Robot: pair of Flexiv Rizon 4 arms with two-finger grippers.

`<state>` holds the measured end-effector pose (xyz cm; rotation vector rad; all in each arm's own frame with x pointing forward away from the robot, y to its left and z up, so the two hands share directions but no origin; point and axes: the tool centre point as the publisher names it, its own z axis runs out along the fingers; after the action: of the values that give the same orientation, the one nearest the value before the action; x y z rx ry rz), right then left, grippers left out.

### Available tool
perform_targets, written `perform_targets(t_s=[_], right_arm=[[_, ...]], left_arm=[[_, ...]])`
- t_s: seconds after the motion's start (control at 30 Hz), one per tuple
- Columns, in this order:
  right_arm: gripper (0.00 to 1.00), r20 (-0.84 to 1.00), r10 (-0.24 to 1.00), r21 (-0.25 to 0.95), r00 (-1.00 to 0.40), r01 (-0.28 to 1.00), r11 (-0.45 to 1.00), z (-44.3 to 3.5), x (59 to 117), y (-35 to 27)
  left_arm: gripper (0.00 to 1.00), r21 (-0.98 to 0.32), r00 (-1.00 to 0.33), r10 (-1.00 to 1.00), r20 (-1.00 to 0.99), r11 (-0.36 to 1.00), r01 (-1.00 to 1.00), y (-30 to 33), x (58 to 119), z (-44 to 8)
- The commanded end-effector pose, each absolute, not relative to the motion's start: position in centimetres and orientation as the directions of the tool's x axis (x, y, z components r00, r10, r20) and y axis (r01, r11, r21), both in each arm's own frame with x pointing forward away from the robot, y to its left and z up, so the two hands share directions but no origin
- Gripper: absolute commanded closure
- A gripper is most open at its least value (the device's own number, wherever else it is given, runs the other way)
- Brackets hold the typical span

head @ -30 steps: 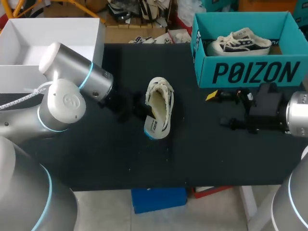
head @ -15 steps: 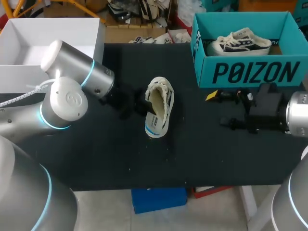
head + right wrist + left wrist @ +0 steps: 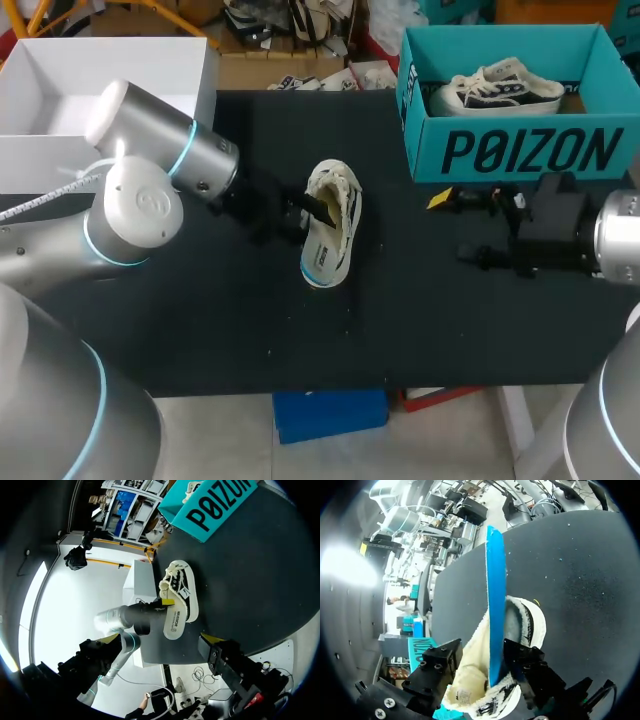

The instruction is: Take the shoe out of the shoebox, open the shoe tongue, remove and reinsert the insole, then place the shoe into the shoebox

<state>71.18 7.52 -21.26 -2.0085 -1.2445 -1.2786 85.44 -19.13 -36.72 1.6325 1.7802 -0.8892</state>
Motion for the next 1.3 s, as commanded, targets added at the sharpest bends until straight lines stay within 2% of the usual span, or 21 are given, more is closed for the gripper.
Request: perform_targets(t_s=[0.03, 0.1, 0.23, 0.27, 0.33, 0.37, 0.4, 0.5, 0.67, 0.73, 0.83, 1.3], right_arm=[[0.00, 0.878, 0.450, 0.089, 0.164, 0.867, -0.490, -21.2, 71.2, 7.5], [0.00, 0.878, 0.450, 0.089, 0.164, 0.867, -0.490, -21.2, 71.2, 7.5], [0.00, 0.878, 0.450, 0.089, 0.164, 0.867, -0.490, -21.2, 71.2, 7.5], [0.00, 0.878, 0.450, 0.089, 0.164, 0.867, -0.490, -21.2, 71.2, 7.5], [0.00, 0.878, 0.450, 0.089, 0.164, 0.867, -0.490, -21.2, 71.2, 7.5], [0.00, 0.878, 0.450, 0.089, 0.164, 0.867, -0.490, -21.2, 71.2, 7.5], [0.00, 0.878, 0.450, 0.089, 0.164, 0.867, -0.490, -21.2, 71.2, 7.5], [0.00, 0.878, 0.450, 0.089, 0.164, 0.867, -0.490, -21.2, 71.2, 7.5], [0.00, 0.878, 0.450, 0.089, 0.164, 0.867, -0.490, -21.2, 71.2, 7.5], [0.00, 0.878, 0.450, 0.089, 0.164, 0.867, -0.490, -21.2, 71.2, 7.5], [0.00, 0.878, 0.450, 0.089, 0.164, 0.867, -0.490, -21.2, 71.2, 7.5], [0.00, 0.878, 0.450, 0.089, 0.164, 0.867, -0.490, -21.2, 71.2, 7.5]], left_arm=[[0.07, -0.089, -0.092, 0.622, -0.778, 0.035, 0.995, -18.6, 84.5, -35.9], [0.09, -0.085, -0.084, 0.619, -0.781, 0.028, 0.996, -18.5, 84.2, -35.5], [0.36, -0.084, -0.077, 0.617, -0.784, 0.018, 0.996, -18.5, 83.5, -35.1], [0.40, -0.085, -0.076, 0.618, -0.783, 0.015, 0.996, -18.5, 83.3, -35.1], [0.40, -0.088, -0.076, 0.618, -0.782, 0.012, 0.996, -18.5, 83.0, -35.1], [0.53, -0.088, -0.076, 0.619, -0.781, 0.010, 0.996, -18.5, 82.9, -35.0], [0.56, -0.089, -0.075, 0.620, -0.781, 0.009, 0.996, -18.5, 82.7, -35.0], [0.52, -0.093, -0.075, 0.624, -0.778, 0.004, 0.996, -18.4, 82.2, -34.8], [0.55, -0.093, -0.060, 0.634, -0.771, -0.019, 0.995, -18.3, 81.6, -34.5], [0.60, -0.095, -0.059, 0.639, -0.767, -0.022, 0.995, -18.3, 81.6, -34.5], [1.00, -0.099, -0.059, 0.646, -0.761, -0.026, 0.995, -18.2, 81.5, -34.7], [1.00, -0.117, -0.067, 0.648, -0.758, -0.034, 0.993, -17.9, 81.4, -35.6]])
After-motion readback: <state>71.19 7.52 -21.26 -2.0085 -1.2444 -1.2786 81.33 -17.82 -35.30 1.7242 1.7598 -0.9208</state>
